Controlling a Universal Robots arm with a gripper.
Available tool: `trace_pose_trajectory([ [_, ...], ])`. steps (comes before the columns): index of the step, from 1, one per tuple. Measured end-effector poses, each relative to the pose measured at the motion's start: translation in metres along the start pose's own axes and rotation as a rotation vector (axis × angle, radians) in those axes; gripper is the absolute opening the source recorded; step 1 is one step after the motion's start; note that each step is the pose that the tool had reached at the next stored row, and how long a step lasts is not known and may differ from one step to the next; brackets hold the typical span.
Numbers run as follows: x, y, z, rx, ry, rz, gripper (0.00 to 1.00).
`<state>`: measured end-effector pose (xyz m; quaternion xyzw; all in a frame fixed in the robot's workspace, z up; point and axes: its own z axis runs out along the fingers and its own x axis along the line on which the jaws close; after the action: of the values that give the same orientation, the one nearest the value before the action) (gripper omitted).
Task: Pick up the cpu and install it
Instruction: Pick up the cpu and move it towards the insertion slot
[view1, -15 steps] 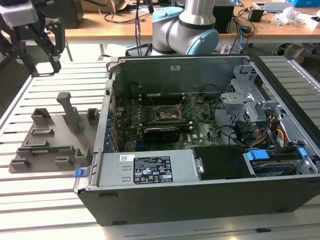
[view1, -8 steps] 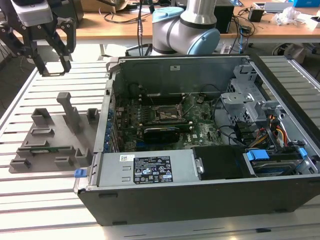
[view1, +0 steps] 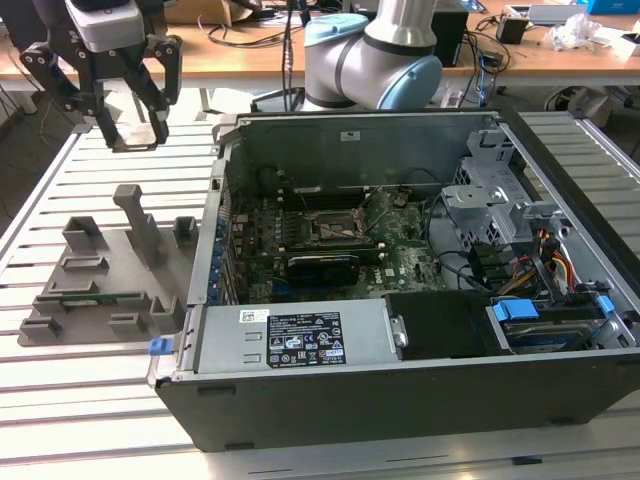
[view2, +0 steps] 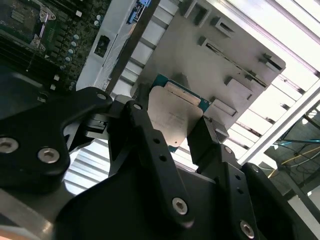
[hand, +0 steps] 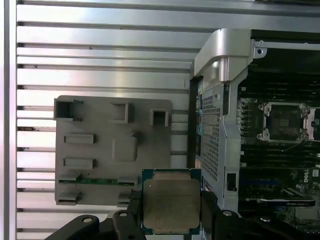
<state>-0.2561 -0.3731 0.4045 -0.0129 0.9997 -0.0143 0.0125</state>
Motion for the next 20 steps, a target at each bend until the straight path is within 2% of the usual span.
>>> trace_pose_trajectory([
  [3,-0.0079,-0.0002,0.0002,0.0,0.0,0.0,0.55],
  [5,-0.0187,-0.0005,0.0004,0.0001,0.0001,0.0,0.55],
  [12,-0.0378,-0.001,0.001,0.0,0.0,0.0,0.55],
  [13,-0.0441,-0.0011,0.0011,0.0001,0.0001,0.0,0.55],
  [20,-0.0669,-0.0017,0.0017,0.0,0.0,0.0,0.55],
])
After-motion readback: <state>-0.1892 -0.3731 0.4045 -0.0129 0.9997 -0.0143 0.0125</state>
